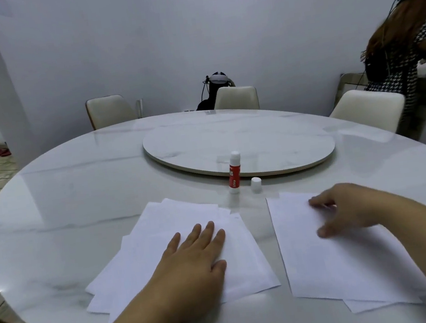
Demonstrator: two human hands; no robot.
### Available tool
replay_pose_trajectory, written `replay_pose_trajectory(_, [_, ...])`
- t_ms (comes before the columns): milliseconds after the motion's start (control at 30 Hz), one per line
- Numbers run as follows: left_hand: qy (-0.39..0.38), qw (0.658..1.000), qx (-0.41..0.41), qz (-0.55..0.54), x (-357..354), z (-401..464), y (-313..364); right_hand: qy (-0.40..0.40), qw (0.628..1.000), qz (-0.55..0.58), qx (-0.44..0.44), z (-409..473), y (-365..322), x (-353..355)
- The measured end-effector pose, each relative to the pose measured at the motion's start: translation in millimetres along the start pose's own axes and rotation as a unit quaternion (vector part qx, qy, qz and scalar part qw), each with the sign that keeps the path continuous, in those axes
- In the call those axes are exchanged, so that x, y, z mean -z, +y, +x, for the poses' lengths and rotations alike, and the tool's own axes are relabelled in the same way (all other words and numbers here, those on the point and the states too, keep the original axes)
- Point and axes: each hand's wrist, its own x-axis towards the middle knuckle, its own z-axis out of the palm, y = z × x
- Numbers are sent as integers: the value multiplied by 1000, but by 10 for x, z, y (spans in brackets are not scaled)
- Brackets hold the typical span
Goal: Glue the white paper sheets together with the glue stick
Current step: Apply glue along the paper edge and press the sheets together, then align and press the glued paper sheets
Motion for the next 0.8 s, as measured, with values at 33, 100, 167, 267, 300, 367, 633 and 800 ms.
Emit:
replay_pose_trajectory(33, [-12,1000,-2,3,14,31,10,33,999,18,8,-48,42,-64])
replay_pose_trajectory(100, [-31,999,-3,7,44,93,35,113,992,51,31,-124,76,-160])
replay_pose_trajectory(167, [-31,1000,-2,2,53,140,60,182,982,41,34,-202,47,-186])
replay_pose_trajectory(267, [-5,999,-6,-41,54,169,98,233,971,9,41,-304,-21,-189])
replay_pose_trajectory(300, [13,998,-10,-62,55,171,111,234,972,11,36,-333,-29,-169])
replay_pose_trajectory(367, [75,991,-13,-106,89,157,119,220,974,46,27,-402,-7,-45])
replay_pose_trajectory(633, [180,793,-24,-581,421,-257,-53,156,795,550,201,-1002,-247,683])
replay_pose_trajectory(800, [97,773,-72,-623,385,-327,151,21,713,674,192,-939,-905,436])
